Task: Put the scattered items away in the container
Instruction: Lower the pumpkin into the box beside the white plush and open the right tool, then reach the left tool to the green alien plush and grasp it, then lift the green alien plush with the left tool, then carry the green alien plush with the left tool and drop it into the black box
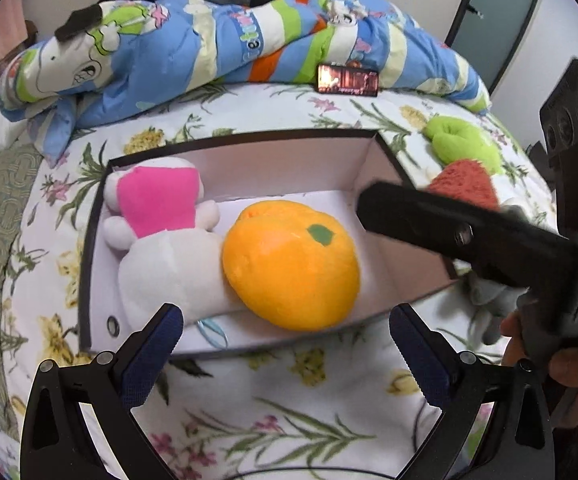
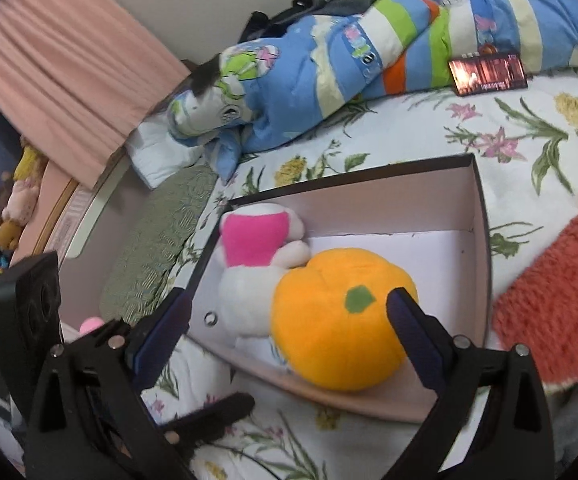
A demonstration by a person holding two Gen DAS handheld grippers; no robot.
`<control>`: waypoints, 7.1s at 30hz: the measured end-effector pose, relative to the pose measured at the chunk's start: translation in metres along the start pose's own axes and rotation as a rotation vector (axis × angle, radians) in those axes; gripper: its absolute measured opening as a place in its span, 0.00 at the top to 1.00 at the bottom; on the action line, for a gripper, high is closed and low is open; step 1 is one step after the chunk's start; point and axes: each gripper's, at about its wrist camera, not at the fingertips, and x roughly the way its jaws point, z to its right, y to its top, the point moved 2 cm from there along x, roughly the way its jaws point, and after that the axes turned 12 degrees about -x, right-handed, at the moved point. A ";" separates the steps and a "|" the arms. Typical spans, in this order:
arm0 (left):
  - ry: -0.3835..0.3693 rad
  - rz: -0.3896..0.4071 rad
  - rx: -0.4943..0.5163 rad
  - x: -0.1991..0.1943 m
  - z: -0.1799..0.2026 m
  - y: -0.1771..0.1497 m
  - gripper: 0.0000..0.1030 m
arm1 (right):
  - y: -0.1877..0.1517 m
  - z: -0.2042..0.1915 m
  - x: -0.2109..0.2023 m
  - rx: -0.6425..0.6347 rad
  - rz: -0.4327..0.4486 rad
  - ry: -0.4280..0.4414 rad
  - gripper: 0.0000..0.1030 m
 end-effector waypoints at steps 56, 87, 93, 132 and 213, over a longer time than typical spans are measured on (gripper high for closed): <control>-0.384 -0.277 -0.345 0.223 0.316 0.160 0.00 | -0.053 0.441 -0.199 0.361 0.345 0.026 0.09; -0.515 -0.247 -0.312 0.334 0.332 0.159 0.00 | -0.033 0.486 -0.108 0.318 0.344 -0.140 0.23; -0.563 -0.205 -0.309 0.321 0.328 0.157 0.00 | -0.033 0.476 -0.112 0.293 0.359 -0.145 0.27; -0.725 -0.336 -0.256 0.335 0.350 0.137 0.00 | -0.056 0.471 -0.110 0.291 0.402 -0.076 0.24; -0.248 0.073 -0.400 0.070 -0.021 0.088 0.02 | 0.008 0.051 0.033 -0.112 -0.072 -0.078 0.06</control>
